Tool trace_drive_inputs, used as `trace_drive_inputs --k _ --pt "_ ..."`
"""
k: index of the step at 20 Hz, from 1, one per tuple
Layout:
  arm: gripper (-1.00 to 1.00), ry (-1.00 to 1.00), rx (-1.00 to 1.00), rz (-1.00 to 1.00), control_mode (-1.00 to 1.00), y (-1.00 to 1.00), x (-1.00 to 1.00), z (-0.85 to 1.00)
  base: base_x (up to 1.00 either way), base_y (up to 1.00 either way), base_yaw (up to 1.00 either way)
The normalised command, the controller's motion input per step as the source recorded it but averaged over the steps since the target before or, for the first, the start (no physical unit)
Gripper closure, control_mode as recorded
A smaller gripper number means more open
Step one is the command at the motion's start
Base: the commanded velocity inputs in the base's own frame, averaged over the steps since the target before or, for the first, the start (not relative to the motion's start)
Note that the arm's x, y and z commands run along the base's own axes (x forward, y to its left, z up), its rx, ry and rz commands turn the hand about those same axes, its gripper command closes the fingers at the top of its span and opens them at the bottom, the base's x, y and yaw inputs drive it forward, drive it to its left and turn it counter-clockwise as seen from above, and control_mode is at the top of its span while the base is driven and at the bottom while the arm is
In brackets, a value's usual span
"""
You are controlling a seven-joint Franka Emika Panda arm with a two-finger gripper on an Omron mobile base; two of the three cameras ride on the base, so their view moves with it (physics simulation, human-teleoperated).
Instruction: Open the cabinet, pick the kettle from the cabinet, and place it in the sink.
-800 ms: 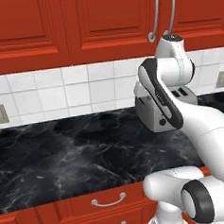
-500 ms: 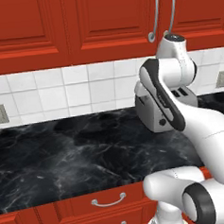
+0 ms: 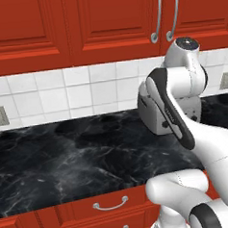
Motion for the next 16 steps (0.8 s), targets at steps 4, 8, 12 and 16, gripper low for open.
trace_drive_inputs --k 4,8,12,16 --pt "-1.00 -0.05 0.00 -0.08 -1.00 -0.05 -0.02 0.39 0.00 0.00 0.00" --pt "-1.00 -0.05 0.00 -0.06 -1.00 -0.08 0.00 0.42 0.00 0.00 0.00" --pt "-1.00 -0.11 0.00 -0.02 -1.00 -0.13 -0.04 0.43 0.00 0.00 0.00" --pt "-1.00 -0.21 0.00 0.00 -1.00 -0.11 -0.06 0.41 0.00 0.00 0.00"
